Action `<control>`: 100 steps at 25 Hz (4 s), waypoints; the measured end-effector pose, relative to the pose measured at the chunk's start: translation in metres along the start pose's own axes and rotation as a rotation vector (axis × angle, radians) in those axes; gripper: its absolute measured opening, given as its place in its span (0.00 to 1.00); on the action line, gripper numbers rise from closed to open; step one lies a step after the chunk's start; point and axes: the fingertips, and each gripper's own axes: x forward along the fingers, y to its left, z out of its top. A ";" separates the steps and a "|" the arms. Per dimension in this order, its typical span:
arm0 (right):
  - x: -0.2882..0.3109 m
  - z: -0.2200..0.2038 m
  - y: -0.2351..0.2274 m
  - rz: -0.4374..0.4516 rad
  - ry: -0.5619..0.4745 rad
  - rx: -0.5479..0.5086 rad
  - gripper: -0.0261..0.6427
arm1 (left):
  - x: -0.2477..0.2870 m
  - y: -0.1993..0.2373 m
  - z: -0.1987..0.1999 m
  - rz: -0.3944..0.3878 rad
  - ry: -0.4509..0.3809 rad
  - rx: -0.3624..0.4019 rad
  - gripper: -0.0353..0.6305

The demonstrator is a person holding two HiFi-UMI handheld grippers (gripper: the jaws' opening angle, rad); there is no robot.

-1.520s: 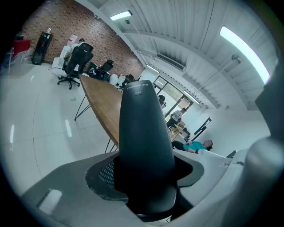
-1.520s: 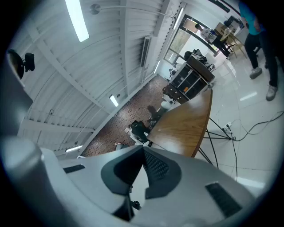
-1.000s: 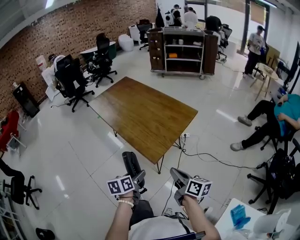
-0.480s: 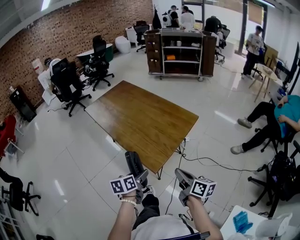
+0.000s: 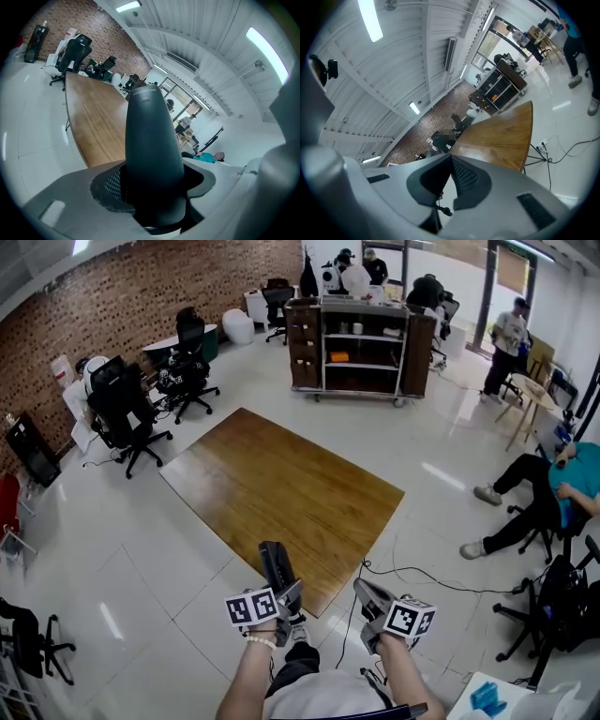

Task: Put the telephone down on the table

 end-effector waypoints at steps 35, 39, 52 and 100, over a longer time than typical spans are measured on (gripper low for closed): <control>0.137 0.045 -0.029 -0.085 0.036 0.035 0.06 | 0.104 0.080 0.111 -0.073 0.135 -0.044 0.51; 0.152 0.053 -0.041 -0.067 0.055 0.039 0.06 | 0.122 0.090 0.117 -0.026 0.151 -0.028 0.51; 0.179 0.073 -0.096 -0.058 0.082 0.129 0.06 | 0.194 0.154 0.123 0.260 0.346 0.143 0.51; 0.184 0.103 -0.144 -0.087 0.043 0.227 0.06 | 0.214 0.160 0.127 0.482 0.416 0.251 0.61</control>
